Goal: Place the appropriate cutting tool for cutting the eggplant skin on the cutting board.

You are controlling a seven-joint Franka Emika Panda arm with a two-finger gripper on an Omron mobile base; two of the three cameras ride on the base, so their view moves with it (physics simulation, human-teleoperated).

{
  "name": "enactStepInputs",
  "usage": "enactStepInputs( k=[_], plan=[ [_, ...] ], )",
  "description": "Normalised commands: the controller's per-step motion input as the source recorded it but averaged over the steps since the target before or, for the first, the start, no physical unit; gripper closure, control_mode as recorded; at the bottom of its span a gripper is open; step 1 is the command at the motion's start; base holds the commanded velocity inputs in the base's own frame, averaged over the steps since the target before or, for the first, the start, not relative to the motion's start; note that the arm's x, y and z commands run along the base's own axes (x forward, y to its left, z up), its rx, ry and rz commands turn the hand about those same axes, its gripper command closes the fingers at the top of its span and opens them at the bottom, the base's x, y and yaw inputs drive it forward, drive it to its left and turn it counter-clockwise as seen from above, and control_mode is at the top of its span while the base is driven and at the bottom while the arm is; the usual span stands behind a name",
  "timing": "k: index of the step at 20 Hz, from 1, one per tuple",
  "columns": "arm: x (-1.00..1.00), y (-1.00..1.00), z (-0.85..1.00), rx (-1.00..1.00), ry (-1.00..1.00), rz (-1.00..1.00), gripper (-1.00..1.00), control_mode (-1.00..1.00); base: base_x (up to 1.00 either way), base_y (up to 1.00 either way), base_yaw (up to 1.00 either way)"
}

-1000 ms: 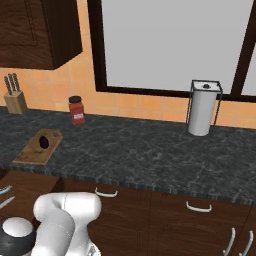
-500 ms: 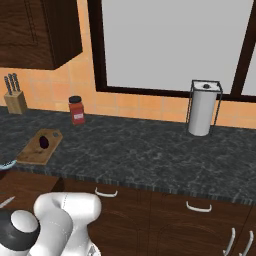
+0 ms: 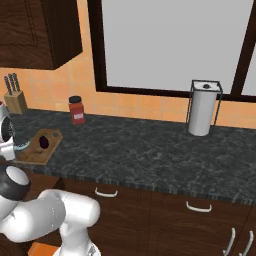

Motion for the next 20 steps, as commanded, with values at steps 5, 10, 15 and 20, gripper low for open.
enactStepInputs(
  k=[5,10,15,20],
  plan=[
    [0.93,0.26,-0.43,-0.05,0.03,0.00,1.00,-1.00,0.00,0.00,0.00],
    [0.64,0.15,-0.51,-0.09,0.02,-0.04,1.00,-1.00,0.00,0.00,0.00],
    [0.35,0.00,-0.24,-0.01,0.00,-0.06,1.00,-1.00,0.00,0.00,0.00],
    [0.13,0.00,-0.39,0.00,0.00,-0.03,1.00,-1.00,0.00,0.00,0.00]
  ],
)
